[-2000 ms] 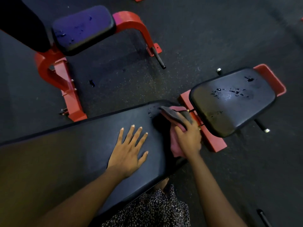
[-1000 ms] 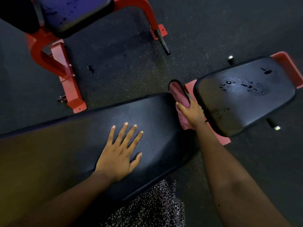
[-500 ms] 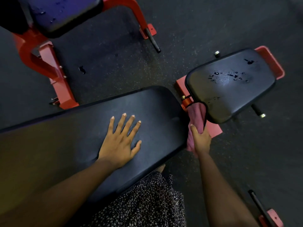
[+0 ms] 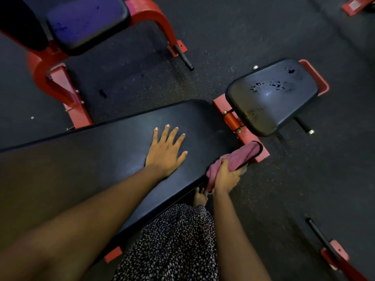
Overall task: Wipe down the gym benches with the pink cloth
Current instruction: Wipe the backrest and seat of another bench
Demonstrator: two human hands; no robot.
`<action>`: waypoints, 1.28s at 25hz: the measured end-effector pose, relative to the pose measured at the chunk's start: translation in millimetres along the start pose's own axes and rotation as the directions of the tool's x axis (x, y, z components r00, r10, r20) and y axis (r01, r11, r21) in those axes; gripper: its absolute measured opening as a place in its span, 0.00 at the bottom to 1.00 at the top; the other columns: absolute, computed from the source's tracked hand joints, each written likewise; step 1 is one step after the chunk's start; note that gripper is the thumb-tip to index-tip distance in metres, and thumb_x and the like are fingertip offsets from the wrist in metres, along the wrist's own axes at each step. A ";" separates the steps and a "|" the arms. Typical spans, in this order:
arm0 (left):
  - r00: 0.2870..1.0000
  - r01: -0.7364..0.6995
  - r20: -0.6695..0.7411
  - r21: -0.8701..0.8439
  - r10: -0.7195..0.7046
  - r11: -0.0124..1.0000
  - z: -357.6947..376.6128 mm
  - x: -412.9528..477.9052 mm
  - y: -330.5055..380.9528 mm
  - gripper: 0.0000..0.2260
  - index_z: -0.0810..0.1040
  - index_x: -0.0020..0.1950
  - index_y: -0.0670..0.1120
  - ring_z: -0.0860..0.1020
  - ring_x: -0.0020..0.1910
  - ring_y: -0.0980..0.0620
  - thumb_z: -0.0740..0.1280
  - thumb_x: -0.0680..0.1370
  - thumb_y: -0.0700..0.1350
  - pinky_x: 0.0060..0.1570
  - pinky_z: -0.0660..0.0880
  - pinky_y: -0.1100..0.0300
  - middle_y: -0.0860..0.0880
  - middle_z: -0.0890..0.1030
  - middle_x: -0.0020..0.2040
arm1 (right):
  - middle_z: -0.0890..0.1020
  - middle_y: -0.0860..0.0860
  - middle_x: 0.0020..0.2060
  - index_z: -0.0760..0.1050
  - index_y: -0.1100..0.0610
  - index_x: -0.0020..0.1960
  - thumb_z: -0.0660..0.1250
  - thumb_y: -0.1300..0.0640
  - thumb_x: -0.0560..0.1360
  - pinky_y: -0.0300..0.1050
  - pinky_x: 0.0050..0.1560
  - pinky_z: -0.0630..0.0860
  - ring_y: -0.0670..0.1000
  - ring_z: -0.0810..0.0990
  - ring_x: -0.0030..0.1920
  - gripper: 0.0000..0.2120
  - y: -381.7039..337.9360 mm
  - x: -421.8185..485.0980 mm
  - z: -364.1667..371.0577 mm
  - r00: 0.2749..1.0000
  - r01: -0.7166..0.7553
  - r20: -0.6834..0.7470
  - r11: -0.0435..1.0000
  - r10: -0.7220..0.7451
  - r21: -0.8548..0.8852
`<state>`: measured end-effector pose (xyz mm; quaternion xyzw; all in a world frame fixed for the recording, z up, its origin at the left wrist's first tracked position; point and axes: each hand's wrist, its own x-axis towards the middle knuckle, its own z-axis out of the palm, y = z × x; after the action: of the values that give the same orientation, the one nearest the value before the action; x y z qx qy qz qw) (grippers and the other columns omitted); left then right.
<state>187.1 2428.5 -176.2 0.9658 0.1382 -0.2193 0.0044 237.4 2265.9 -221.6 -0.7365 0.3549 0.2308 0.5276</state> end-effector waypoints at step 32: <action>0.945 0.102 -0.268 -0.304 -0.187 0.947 -12.5 -306.9 -103.5 0.24 0.64 0.72 0.48 0.57 0.75 0.47 0.56 0.79 0.55 0.73 0.48 0.46 0.47 0.65 0.73 | 0.68 0.54 0.67 0.58 0.50 0.74 0.68 0.47 0.69 0.39 0.63 0.65 0.53 0.69 0.66 0.37 73.2 -273.8 -72.0 0.408 0.847 0.704 0.529 -0.581 -0.055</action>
<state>-101.1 2447.6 -29.2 0.9638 0.2387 -0.0510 0.1070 3.1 2260.6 -46.6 -0.7898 -0.2521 0.2661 0.4918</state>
